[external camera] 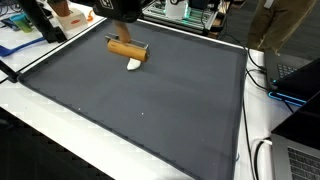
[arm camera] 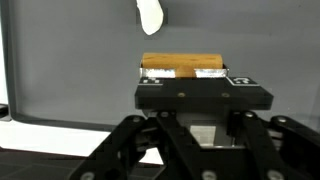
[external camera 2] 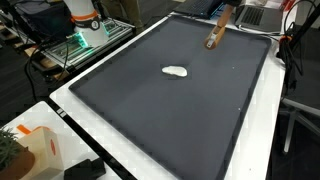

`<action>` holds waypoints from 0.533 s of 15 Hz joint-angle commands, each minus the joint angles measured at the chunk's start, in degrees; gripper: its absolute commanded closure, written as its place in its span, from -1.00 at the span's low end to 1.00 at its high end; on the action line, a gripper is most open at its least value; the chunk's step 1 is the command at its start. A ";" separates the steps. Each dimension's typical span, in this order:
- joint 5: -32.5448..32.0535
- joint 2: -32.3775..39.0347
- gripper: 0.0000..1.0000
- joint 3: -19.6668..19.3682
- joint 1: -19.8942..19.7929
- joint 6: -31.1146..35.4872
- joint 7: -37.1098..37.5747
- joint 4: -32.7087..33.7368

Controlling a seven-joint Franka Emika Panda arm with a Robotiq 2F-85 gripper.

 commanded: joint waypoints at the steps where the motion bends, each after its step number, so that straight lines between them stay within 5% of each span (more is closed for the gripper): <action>1: -3.21 2.10 0.56 -0.43 1.69 -2.52 -1.74 3.81; 8: -10.00 3.49 0.56 -0.81 4.19 -4.81 -5.85 4.67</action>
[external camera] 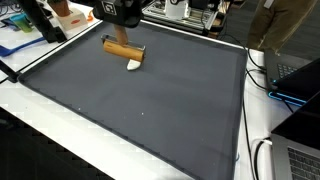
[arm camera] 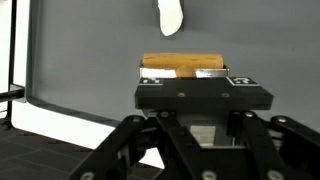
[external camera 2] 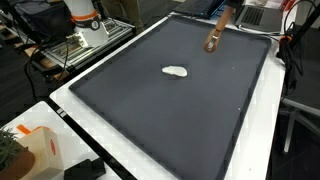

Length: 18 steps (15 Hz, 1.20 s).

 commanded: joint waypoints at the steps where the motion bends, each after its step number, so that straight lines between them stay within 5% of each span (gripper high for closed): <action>1: -4.07 1.22 0.56 -0.71 1.59 -2.90 -2.85 2.23; 10: -2.37 2.60 0.56 -0.10 1.38 -9.97 -3.91 3.90; 11: -3.32 1.13 0.06 0.01 1.44 -5.97 -4.40 0.54; 13: -3.25 1.51 0.06 0.00 1.42 -7.67 -4.37 1.36; 14: -3.25 1.66 0.56 0.00 1.42 -7.85 -4.37 1.59; 18: 3.88 4.49 0.56 0.14 -0.80 -10.84 3.28 4.80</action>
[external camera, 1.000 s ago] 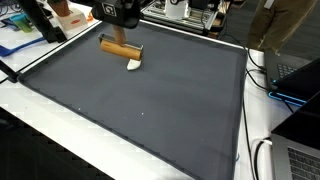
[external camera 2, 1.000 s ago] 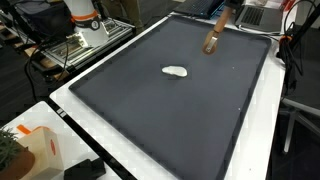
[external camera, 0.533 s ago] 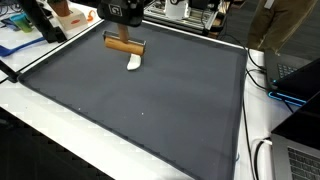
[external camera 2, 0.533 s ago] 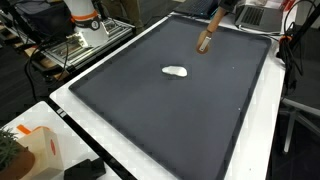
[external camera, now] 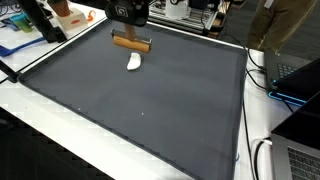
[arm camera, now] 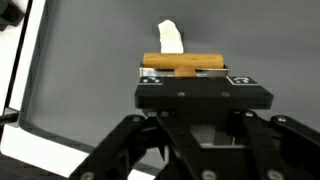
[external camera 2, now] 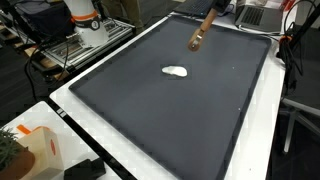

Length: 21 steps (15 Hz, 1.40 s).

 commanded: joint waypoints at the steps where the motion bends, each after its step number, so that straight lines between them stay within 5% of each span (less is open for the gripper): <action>1: 6.39 3.18 0.56 0.00 -2.66 -2.94 6.18 4.08; 9: 10.38 7.85 0.56 -0.58 -9.04 -0.78 8.93 10.91; 10: 8.83 6.23 0.56 -0.59 -8.41 0.39 7.52 6.89; 11: 8.83 6.41 0.06 -0.60 -8.82 0.40 7.46 7.32; 13: 8.82 6.46 0.06 -0.59 -8.77 0.40 7.44 7.20; 14: 9.35 6.98 0.56 -0.59 -8.66 -0.24 8.63 7.63; 21: 12.44 11.07 0.56 -0.92 -12.20 -2.91 16.26 13.38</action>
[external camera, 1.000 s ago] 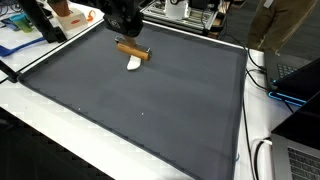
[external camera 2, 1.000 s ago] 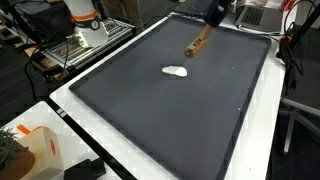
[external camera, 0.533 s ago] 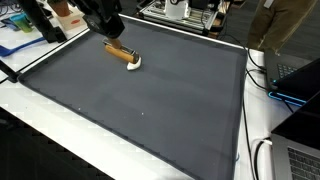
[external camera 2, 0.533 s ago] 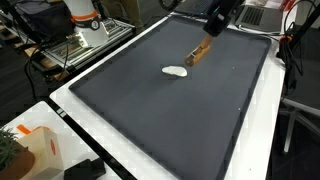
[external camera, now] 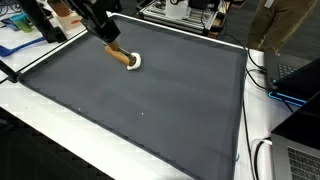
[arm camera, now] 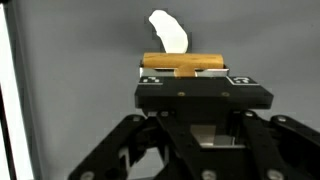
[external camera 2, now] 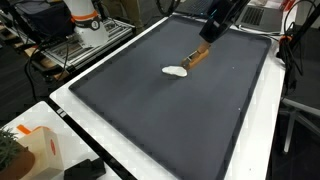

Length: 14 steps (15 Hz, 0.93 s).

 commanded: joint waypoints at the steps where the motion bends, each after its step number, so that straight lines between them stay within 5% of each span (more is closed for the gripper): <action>1: 3.48 3.26 0.56 -0.19 -2.38 -2.68 6.43 5.40; 6: 4.98 5.12 0.56 -0.52 -3.85 -1.39 15.41 7.89; 7: 3.76 3.59 0.06 -0.17 -3.79 -0.25 12.18 4.66; 8: 3.76 3.89 0.06 -0.21 -3.87 -0.24 13.19 5.09; 9: 3.76 4.07 0.56 -0.21 -3.86 -0.24 13.70 5.41; 14: 3.36 6.61 0.56 0.01 -4.95 -2.54 9.64 7.04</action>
